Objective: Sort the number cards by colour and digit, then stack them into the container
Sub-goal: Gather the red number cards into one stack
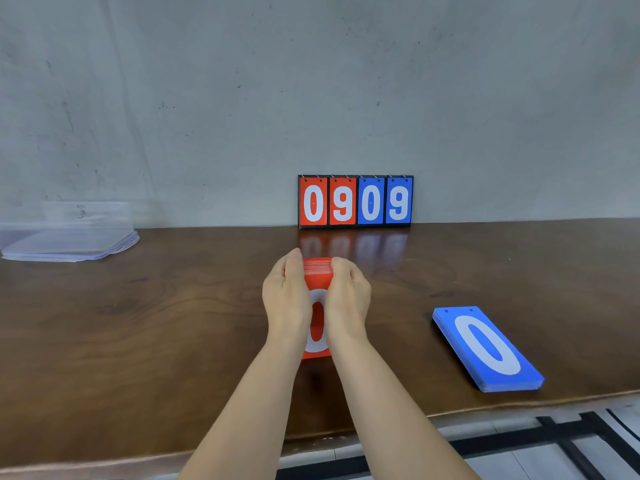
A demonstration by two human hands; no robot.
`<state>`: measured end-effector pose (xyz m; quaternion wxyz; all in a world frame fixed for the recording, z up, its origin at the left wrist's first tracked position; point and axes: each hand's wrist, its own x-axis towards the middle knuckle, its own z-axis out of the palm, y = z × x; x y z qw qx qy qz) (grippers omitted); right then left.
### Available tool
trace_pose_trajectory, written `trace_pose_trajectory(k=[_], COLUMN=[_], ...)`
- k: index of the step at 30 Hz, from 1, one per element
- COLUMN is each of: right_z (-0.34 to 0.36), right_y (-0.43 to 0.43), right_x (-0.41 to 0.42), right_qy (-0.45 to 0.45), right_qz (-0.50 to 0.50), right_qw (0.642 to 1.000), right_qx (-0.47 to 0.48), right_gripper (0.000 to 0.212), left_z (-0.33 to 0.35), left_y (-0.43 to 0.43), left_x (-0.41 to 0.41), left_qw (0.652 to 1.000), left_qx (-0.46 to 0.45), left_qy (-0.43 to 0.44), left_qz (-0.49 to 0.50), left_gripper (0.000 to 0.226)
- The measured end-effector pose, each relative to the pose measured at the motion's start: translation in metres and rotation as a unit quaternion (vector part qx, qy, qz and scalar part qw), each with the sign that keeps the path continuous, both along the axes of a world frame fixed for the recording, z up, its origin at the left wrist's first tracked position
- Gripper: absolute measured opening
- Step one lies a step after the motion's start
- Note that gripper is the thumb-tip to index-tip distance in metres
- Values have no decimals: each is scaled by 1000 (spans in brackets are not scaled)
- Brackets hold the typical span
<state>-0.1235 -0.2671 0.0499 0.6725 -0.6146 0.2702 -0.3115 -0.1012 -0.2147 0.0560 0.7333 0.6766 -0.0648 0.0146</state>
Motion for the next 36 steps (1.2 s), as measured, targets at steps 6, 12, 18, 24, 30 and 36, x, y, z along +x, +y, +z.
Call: trace_pose_trajectory(k=[6,12,18,24,30,36], right_z=[-1,-29,-50,-64,-63,-66], right_y=[3,8,10,9,6,4], right_x=[-4,-14,-13,-22,-19,-19], right_qy=[-18,-82,-49,-17,-17,-1], right_qz=[38,45,20,42,32,49], right_qw=[999,995,993,990,990,987], right_qx=[2,-42,-108,-134,-137,-155], right_gripper=[15,11,52,45,42,40], left_z=[1,-27,-50,-69,-65,-65], left_y=[-1,5,15,21,22,26], left_x=[-6,-14,-17,-25,-23,-28], left_qw=[1000,990,992,989,992,991], left_qx=[-18,-35,21,68,64,82], left_qy=[-9,-129,-126,-110,-87,-97], left_qz=[12,32,-8,-67,-65,-51], left_gripper=[29,55,48,64,46,58])
